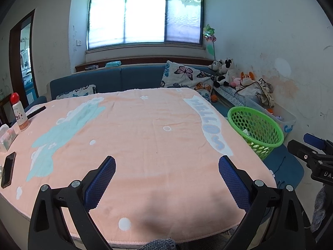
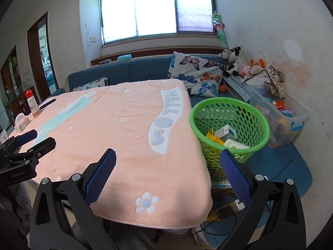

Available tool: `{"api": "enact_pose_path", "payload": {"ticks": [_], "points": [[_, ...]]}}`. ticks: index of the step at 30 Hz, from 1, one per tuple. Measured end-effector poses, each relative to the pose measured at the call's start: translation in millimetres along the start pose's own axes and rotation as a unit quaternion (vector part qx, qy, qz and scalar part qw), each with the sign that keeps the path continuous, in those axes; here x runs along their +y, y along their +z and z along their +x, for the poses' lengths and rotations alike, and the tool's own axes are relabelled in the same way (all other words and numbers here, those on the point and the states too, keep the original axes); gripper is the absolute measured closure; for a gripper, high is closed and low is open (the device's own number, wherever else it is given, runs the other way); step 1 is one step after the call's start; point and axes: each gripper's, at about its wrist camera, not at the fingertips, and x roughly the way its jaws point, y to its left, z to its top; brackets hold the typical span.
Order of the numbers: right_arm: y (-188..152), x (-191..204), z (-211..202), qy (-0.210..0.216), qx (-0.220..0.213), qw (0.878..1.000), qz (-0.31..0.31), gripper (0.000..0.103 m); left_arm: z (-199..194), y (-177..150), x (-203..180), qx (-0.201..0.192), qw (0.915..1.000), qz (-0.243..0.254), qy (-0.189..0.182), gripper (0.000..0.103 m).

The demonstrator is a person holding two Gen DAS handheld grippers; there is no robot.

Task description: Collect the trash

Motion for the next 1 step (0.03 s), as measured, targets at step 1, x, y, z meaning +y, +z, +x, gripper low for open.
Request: {"api": "enact_pose_path", "payload": {"ticks": [1], "points": [[0.0,-0.1,-0.1,0.000,0.000,1.000,0.000,0.005,-0.1,0.0,0.0,0.000,1.0000,-0.001,0.000,0.007]]}}
